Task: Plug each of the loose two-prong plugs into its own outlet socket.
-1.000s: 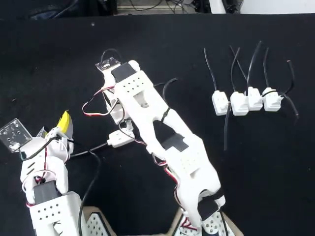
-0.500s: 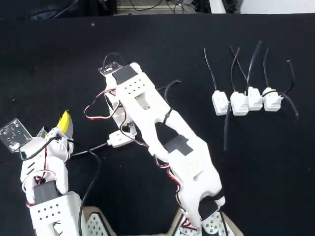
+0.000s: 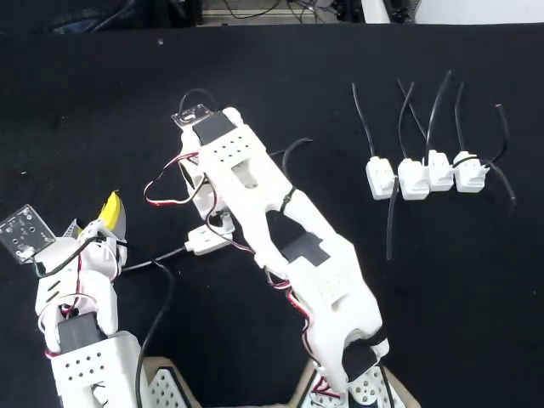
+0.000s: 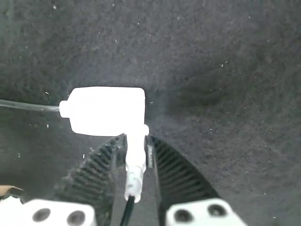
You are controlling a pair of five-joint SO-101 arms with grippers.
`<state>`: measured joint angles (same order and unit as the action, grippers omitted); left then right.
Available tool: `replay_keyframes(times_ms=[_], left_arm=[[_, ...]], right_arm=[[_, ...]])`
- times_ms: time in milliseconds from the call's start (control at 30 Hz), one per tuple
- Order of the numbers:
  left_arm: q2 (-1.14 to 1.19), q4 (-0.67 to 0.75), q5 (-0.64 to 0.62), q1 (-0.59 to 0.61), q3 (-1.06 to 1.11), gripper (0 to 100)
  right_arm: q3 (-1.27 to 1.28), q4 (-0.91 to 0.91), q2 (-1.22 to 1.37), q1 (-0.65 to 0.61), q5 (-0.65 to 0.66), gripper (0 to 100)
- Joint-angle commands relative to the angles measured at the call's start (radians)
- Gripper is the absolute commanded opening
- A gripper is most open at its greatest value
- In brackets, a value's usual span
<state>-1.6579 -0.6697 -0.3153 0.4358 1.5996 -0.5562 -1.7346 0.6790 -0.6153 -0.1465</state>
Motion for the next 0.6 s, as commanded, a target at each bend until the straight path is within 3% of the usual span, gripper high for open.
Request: replay_keyframes(times_ms=[0,567], left_arm=[[-0.005,0.026,-0.011,0.010,-0.015,28],[-0.005,0.026,-0.011,0.010,-0.015,28]], right_arm=[[-0.027,-0.026,-0.008,-0.028,-0.035,1.0],[-0.027,-0.028,-0.025,-0.061,-0.055,1.1]])
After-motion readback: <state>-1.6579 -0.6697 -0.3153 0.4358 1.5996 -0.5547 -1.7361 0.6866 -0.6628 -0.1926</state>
